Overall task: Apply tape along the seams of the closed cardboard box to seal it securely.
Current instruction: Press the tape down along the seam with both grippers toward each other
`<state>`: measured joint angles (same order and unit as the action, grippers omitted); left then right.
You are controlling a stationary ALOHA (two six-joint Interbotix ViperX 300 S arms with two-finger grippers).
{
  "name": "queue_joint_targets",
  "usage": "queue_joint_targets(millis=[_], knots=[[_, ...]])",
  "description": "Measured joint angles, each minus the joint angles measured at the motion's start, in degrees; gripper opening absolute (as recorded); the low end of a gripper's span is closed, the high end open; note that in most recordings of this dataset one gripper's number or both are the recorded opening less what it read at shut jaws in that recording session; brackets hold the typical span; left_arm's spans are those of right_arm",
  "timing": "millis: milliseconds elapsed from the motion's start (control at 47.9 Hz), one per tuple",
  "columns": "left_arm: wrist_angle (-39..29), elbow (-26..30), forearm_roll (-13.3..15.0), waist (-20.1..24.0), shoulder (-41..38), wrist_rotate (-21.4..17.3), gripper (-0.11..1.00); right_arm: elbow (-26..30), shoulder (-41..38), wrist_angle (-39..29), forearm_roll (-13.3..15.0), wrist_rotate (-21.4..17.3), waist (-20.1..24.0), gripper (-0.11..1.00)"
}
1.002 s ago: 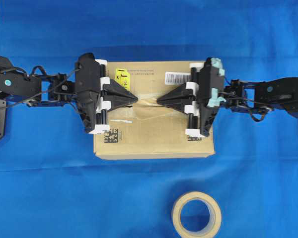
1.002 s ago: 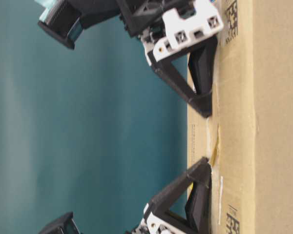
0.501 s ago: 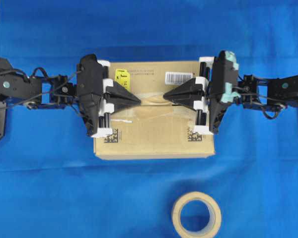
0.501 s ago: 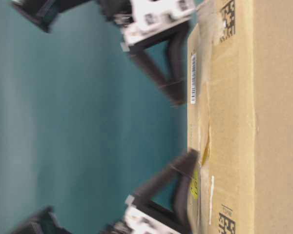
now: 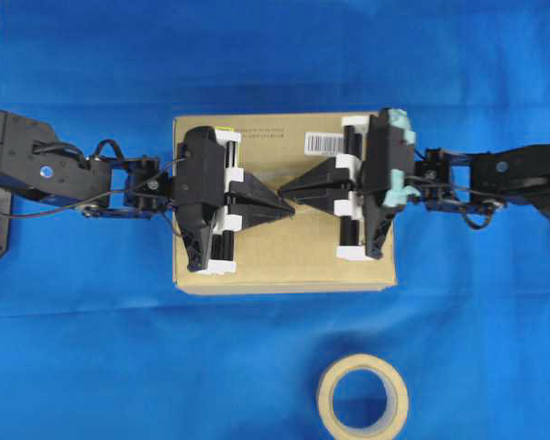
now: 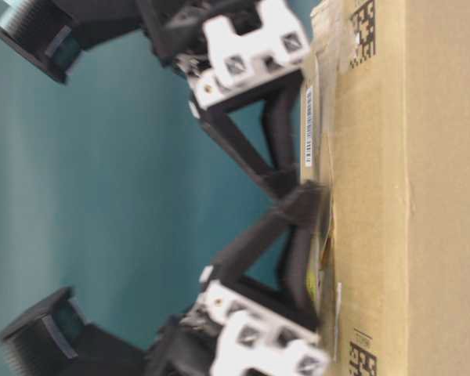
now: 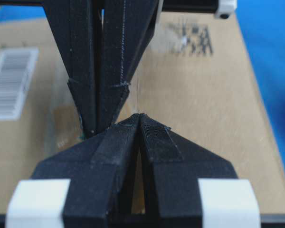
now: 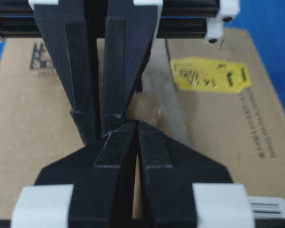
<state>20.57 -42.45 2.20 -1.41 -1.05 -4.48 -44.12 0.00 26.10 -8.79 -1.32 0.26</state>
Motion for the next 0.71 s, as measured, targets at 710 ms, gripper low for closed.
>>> queue_joint_targets(millis=[710], knots=[[4.4, -10.4, 0.1, -1.1, 2.7, 5.4, 0.00, -5.9, -0.4, 0.8, -5.7, -0.4, 2.4, -0.02]])
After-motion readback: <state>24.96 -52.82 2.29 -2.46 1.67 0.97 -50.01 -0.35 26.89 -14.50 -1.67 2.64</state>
